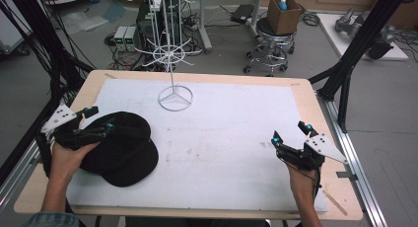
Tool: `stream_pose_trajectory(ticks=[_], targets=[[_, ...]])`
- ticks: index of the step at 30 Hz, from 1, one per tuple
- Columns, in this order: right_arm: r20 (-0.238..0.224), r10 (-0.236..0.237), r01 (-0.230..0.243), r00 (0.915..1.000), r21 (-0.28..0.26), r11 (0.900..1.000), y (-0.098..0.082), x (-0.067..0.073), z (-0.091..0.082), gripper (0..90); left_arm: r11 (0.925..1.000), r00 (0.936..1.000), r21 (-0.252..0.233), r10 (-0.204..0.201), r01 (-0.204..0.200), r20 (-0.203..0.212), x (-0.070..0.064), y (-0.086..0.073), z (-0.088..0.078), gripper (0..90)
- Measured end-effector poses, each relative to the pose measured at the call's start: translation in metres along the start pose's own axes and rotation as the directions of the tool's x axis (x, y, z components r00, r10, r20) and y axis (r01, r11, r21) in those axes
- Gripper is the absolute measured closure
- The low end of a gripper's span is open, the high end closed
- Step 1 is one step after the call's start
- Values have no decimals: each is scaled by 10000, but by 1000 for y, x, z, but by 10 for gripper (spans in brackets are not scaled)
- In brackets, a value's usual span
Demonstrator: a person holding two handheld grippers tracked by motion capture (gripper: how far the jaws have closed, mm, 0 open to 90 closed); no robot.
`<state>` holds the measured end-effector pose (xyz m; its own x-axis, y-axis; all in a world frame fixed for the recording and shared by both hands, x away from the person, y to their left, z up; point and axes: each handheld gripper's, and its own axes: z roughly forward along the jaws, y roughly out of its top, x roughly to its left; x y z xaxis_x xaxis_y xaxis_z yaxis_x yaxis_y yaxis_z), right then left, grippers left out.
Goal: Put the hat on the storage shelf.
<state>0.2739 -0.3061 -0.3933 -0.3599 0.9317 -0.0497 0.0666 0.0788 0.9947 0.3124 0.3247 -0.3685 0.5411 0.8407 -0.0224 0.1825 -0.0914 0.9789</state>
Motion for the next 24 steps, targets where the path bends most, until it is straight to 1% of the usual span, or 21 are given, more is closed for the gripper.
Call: stream_pose_trajectory(ticks=[2,3,5,7,10,11,13,16,18,19,21,22,24], targets=[[5,57,-57,10000,40,10000,0,0,0,102,9998,9997,-125,-154,152,-195,7,-1,-7,199],[1,44,-44,10000,34,10000,0,0,1,102,9997,9995,-144,-217,214,-219,9,-1,-8,199],[-1,11,-11,10000,27,10000,0,1,1,102,9997,9997,-109,-205,203,-165,13,-4,-10,199],[-27,-70,70,10000,-1,10000,0,1,1,102,9998,9998,77,-173,173,73,16,-8,-10,199],[-24,7,-7,10000,17,10000,0,1,0,102,9993,9988,358,-152,136,472,20,-14,-10,223],[-24,34,-34,10000,22,10000,0,1,0,102,9987,9985,490,-157,131,526,20,-16,-9,223],[-21,21,-21,10000,25,10000,0,1,0,102,9972,9983,749,-91,48,578,20,-19,-6,223],[-35,2,-2,10000,25,10000,0,0,0,102,9965,9968,830,20,-87,799,17,-20,-2,221],[-44,11,-11,10000,34,10000,0,1,1,102,9957,9942,877,199,-293,1056,12,-19,1,221],[-60,9,-8,10000,38,10000,0,1,1,102,9954,9916,853,325,-434,1249,9,-18,3,220],[-73,38,-37,10000,66,10000,0,1,1,102,9937,9878,934,484,-627,1480,5,-17,6,214],[-54,-15,15,10000,32,10000,0,1,1,102,9912,9875,1063,625,-783,1450,4,-17,6,214],[-66,18,-17,10000,25,10000,0,1,0,102,9909,9888,1134,561,-721,1384,5,-18,5,214]])
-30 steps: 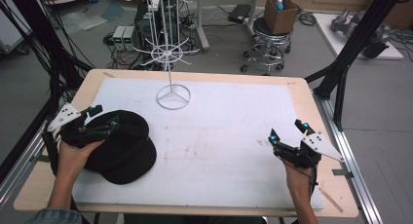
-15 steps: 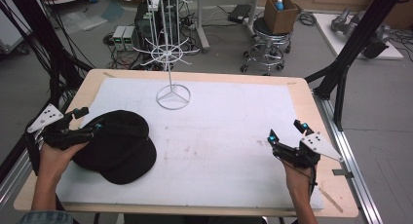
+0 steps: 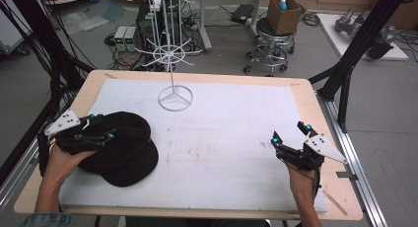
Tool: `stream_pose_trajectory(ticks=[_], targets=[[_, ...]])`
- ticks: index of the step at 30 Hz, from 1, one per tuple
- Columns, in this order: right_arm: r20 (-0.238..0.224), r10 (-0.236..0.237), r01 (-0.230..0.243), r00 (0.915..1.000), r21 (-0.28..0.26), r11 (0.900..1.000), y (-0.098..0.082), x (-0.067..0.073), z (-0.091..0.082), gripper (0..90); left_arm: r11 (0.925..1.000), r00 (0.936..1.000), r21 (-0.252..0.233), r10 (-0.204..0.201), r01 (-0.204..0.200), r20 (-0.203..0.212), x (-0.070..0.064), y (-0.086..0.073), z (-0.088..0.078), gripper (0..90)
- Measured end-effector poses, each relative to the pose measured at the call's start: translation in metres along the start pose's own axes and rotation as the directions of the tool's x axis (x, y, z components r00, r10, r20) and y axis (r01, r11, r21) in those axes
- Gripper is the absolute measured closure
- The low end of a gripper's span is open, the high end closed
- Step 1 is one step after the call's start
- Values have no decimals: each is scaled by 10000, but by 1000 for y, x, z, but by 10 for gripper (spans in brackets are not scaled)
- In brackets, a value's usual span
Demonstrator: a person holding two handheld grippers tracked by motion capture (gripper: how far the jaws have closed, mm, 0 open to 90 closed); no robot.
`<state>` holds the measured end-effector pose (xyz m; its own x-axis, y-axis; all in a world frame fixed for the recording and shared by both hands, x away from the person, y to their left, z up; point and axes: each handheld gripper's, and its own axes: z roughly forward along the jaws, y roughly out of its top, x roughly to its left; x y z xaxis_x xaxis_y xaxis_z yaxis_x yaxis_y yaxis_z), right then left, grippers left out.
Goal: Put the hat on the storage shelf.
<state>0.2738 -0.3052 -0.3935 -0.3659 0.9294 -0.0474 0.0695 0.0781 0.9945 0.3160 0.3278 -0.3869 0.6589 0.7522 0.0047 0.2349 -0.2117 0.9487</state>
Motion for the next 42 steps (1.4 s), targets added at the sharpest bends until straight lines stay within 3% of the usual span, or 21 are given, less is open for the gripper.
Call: stream_pose_trajectory(ticks=[5,8,10,15,22,30,37,42], targets=[[36,98,-98,9999,-84,9999,1,-2,-2,102,9995,9990,-4,-327,327,-293,3,-3,-9,216],[12,147,-147,9999,4,9999,0,-2,0,102,9970,9956,246,-713,729,-608,7,-9,-19,218],[-6,94,-94,10000,-38,9999,0,-1,0,102,9966,9942,376,-701,734,-821,6,-15,-24,218],[0,109,-109,9999,-66,9999,1,0,0,103,9920,9916,676,-1016,1071,-798,6,-27,-31,219],[-77,51,-51,10000,-47,10000,2,2,3,102,9875,9911,972,-1182,1237,-613,6,-37,-26,221],[-70,97,-97,9999,-5,10000,1,1,3,102,9812,9860,1159,-1454,1543,-811,11,-49,-23,228],[-68,45,-45,10000,17,10000,1,2,4,102,9730,9831,1447,-1723,1796,-617,13,-55,-20,312],[-70,13,-13,10000,13,10000,2,2,4,103,9748,9837,1438,-1605,1708,-809,13,-57,-18,385]])
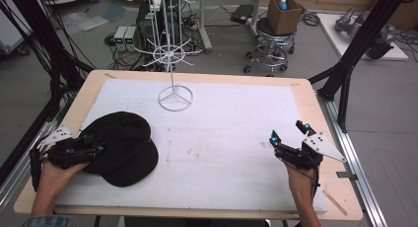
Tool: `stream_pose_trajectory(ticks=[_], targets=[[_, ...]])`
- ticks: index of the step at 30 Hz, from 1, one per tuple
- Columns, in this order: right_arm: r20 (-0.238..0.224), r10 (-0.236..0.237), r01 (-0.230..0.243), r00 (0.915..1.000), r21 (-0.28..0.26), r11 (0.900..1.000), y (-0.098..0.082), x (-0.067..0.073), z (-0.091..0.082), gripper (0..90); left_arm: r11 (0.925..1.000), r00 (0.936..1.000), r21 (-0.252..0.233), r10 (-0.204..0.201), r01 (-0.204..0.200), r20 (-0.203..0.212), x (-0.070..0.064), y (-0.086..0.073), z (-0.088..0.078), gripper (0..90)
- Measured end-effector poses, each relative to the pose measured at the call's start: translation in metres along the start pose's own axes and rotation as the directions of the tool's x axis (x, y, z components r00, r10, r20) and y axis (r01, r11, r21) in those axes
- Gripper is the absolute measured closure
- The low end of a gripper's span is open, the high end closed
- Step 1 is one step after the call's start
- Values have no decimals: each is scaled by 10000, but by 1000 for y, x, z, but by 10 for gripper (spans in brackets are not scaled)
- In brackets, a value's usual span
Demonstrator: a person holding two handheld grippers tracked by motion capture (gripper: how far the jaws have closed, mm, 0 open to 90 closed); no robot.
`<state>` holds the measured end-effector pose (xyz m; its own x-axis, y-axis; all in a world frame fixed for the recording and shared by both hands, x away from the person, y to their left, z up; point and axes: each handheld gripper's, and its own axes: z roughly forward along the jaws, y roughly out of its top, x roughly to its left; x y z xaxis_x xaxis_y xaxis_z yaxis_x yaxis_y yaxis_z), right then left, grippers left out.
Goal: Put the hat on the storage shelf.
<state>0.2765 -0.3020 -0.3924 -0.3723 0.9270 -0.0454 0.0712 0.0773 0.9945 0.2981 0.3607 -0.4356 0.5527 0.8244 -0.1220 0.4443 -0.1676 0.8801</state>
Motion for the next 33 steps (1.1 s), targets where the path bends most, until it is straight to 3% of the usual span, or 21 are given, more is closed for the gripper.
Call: stream_pose_trajectory(ticks=[16,21,23,27,29,30,31,32,33], targets=[[21,-3,3,10000,-15,10000,0,0,0,103,9996,9969,47,-273,278,-743,-7,4,-1,773],[15,28,-28,10000,3,10000,0,0,-1,102,9982,9966,-523,-339,300,-749,-9,5,-5,818],[20,10,-10,10000,5,10000,0,-1,-1,102,9931,9974,-1107,-454,389,-561,-8,4,-8,821],[26,11,-11,10000,23,10000,0,-1,-1,102,9700,9968,-2313,-793,744,-121,-6,3,-15,822],[19,16,-16,10000,30,10000,0,-1,-1,102,9666,9968,-2453,-793,743,-105,-6,3,-16,823],[15,13,-13,10000,30,10000,0,-1,-1,103,9603,9969,-2685,-786,753,-16,-7,4,-17,823],[13,6,-6,10000,33,10000,0,-1,-1,102,9603,9969,-2685,-786,753,-16,-7,4,-17,823],[24,5,-5,10000,38,10000,0,-1,-1,102,9558,9969,-2839,-783,768,61,-7,4,-18,824],[12,18,-18,10000,30,10000,0,-1,-1,102,9454,9960,-3135,-862,892,235,-8,5,-19,824]])
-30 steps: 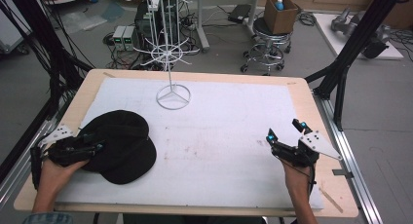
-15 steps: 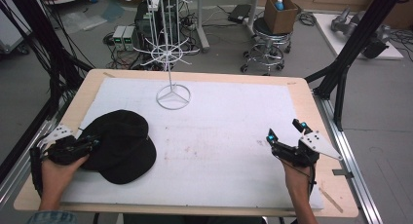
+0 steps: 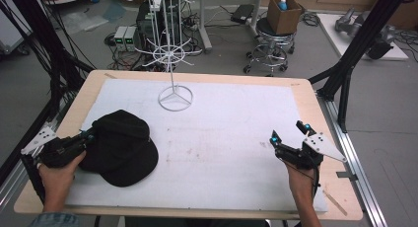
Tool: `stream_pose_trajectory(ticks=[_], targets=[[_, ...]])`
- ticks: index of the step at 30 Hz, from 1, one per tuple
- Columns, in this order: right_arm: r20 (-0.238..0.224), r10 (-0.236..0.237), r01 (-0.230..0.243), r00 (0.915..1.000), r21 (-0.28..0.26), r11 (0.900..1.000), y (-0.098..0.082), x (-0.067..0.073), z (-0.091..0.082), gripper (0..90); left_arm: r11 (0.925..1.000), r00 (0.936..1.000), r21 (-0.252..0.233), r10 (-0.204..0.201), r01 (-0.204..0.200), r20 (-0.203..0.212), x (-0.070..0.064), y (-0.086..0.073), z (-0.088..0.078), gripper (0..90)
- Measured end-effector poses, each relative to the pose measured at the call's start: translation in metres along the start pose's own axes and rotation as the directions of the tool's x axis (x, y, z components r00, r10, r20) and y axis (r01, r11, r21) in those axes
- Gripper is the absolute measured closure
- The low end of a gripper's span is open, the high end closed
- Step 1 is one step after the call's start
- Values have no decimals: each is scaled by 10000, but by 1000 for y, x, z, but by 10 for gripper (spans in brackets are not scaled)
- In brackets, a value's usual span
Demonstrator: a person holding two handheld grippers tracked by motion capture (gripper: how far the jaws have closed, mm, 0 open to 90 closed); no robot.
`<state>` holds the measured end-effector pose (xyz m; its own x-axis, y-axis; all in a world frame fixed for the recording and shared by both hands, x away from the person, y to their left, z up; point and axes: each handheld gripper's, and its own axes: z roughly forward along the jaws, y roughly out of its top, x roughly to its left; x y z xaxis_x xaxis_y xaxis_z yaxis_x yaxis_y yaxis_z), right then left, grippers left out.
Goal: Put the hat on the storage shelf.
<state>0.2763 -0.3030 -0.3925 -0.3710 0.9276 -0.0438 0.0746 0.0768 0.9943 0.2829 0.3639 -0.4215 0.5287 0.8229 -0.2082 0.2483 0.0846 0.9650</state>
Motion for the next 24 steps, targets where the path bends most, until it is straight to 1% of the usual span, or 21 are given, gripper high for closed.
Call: stream_pose_trajectory(ticks=[2,4,6,7,10,12,14,16,18,20,21,22,24], targets=[[-1,45,-45,10000,20,10000,0,0,0,102,9994,9996,-265,-208,213,184,0,1,0,825],[6,54,-54,10000,20,10000,0,0,0,102,9983,9990,-485,-316,331,322,-1,2,-1,826],[3,49,-49,10000,30,10000,0,0,-1,102,9952,9972,-824,-480,526,576,-2,4,-1,826],[5,46,-47,10000,29,10000,0,0,-1,102,9939,9970,-963,-478,536,613,-3,5,-2,825],[0,56,-56,10000,42,10000,0,0,-1,102,9923,9962,-1170,-323,417,809,-7,9,-2,826],[-8,37,-37,10000,17,10000,0,-1,0,102,9905,9944,-1312,-284,417,1016,-10,11,-1,826],[1,78,-78,10000,37,10000,0,-1,-1,102,9882,9931,-1463,-292,458,1132,-12,13,-1,826],[-24,45,-45,10000,15,10000,0,-1,-1,102,9846,9905,-1659,-327,549,1334,-13,15,-1,826],[9,57,-57,10000,15,10000,0,-1,-1,103,9805,9889,-1854,-381,647,1435,-14,17,-2,826],[9,77,-77,10000,13,10000,0,-1,-1,102,9755,9869,-2066,-432,753,1557,-15,19,-3,826],[25,80,-81,10000,19,10000,0,-1,-1,102,9717,9850,-2197,-500,862,1654,-15,21,-5,826],[13,49,-49,10000,-4,10000,0,-1,-1,102,9687,9840,-2297,-553,940,1696,-15,22,-5,826],[19,44,-44,10000,-3,10000,0,-1,-2,102,9641,9838,-2473,-555,972,1702,-15,26,-7,826]])
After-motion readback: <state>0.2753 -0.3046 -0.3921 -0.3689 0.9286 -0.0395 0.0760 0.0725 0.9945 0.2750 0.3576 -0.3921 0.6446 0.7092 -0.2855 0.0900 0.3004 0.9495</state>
